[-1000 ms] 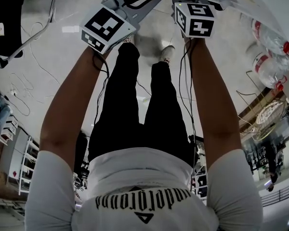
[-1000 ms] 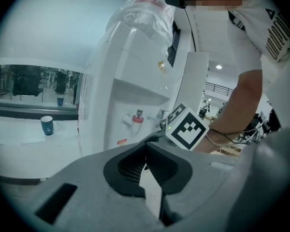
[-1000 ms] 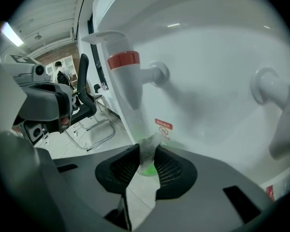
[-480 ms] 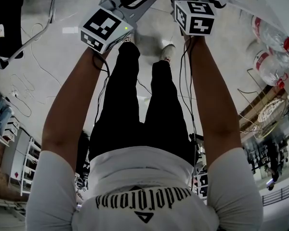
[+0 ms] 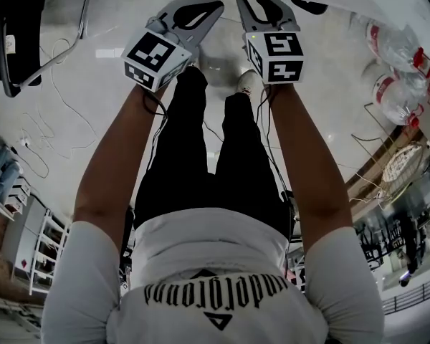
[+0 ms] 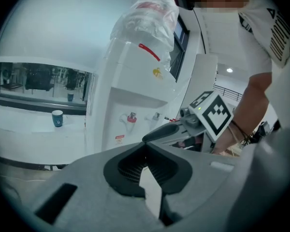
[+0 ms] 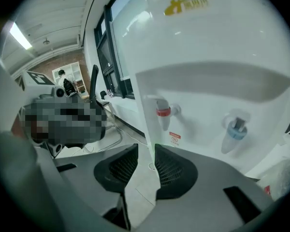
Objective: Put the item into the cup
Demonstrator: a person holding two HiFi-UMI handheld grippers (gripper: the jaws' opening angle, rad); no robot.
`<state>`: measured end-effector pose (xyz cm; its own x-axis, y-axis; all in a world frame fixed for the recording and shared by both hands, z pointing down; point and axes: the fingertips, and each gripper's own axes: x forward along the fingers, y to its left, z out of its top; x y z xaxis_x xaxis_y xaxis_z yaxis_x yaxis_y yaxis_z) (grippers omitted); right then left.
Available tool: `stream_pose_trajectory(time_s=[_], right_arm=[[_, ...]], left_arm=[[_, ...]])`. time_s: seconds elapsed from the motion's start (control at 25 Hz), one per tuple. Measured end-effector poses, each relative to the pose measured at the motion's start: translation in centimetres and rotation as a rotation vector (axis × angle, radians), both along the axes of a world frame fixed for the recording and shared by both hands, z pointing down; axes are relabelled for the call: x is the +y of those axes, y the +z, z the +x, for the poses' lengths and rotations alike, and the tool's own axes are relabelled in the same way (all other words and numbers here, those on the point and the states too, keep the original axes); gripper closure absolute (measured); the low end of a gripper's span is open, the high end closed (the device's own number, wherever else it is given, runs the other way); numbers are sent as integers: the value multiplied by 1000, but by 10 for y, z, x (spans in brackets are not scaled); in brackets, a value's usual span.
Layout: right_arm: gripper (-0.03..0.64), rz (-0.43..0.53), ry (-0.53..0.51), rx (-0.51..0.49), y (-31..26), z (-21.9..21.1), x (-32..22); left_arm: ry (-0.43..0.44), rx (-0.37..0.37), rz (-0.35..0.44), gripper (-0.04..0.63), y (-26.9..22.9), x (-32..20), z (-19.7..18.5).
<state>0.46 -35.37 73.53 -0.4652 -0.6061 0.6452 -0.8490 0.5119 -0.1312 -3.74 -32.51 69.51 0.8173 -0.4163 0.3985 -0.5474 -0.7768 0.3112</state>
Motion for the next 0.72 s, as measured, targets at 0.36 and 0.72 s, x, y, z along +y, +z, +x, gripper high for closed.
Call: stream_pose_trajectory(time_s=[0.36, 0.72], right_arm=[[581, 32, -52, -30, -85, 9, 49], [595, 107, -149, -87, -204, 3, 83]], left_arm=[[-59, 5, 8, 580, -64, 30, -1], [-91, -4, 56, 581, -169, 52, -9]])
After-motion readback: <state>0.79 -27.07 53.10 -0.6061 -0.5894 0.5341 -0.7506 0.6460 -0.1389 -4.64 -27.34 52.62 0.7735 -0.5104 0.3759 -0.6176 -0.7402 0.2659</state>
